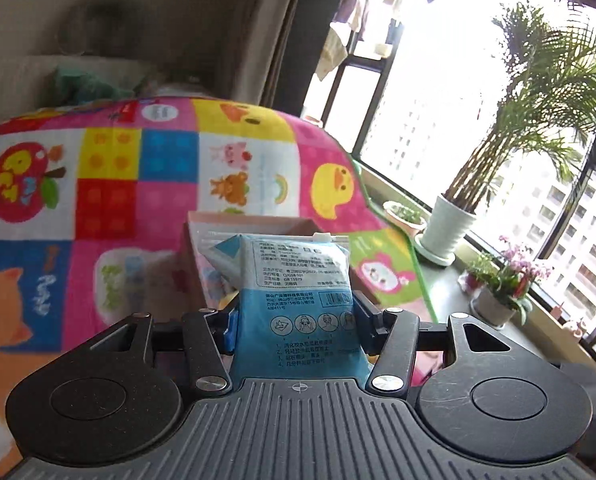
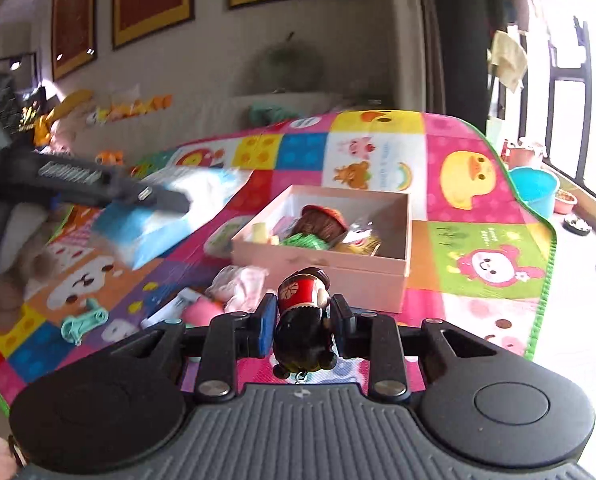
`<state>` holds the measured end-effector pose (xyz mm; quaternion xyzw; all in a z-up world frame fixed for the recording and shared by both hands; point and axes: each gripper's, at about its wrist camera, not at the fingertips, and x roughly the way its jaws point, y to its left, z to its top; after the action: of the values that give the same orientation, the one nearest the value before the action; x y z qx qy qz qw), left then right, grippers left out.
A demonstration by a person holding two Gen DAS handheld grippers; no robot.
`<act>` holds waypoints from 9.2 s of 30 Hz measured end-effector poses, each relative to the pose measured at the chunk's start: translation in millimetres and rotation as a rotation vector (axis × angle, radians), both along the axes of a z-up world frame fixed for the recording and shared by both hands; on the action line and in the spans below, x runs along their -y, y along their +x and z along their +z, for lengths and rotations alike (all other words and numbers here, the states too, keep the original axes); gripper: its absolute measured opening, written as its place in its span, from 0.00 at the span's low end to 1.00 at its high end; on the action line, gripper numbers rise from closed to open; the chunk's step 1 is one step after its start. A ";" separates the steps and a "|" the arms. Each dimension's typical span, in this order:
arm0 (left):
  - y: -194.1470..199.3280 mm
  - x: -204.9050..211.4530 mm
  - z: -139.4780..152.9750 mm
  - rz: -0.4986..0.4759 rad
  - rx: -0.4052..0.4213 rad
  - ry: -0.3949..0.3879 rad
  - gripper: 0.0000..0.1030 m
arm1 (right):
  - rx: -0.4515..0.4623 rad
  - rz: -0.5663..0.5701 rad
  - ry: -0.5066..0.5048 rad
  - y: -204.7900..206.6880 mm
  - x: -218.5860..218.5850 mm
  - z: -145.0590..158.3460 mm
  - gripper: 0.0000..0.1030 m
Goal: Organize objects
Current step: 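Place the wipes pack with the left gripper and keychain figure with the right into the box, then grasp the white battery charger with the left gripper, then grasp the teal plastic crank piece with the right gripper while the left holds the charger, then lower the charger into the pink box with the left gripper while the right carries the teal crank over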
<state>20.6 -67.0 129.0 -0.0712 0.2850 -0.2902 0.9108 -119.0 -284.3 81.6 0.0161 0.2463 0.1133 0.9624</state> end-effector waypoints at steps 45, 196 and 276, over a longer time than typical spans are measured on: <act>-8.8 -92.4 -36.4 0.081 -0.067 -0.001 0.59 | -0.002 -0.190 0.099 165.9 35.0 56.0 0.46; -96.5 -55.7 -124.5 0.145 -0.080 0.217 0.52 | -0.163 -0.102 -0.107 30.0 -43.2 -65.9 0.68; 12.7 -119.4 -134.8 0.213 -0.063 -0.318 0.49 | -0.094 -0.134 0.096 242.8 -32.3 64.0 0.87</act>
<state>33.3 52.4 -5.8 -0.2532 0.2549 -0.2313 0.9041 123.9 -252.0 145.7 0.0838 0.2840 0.0591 0.9533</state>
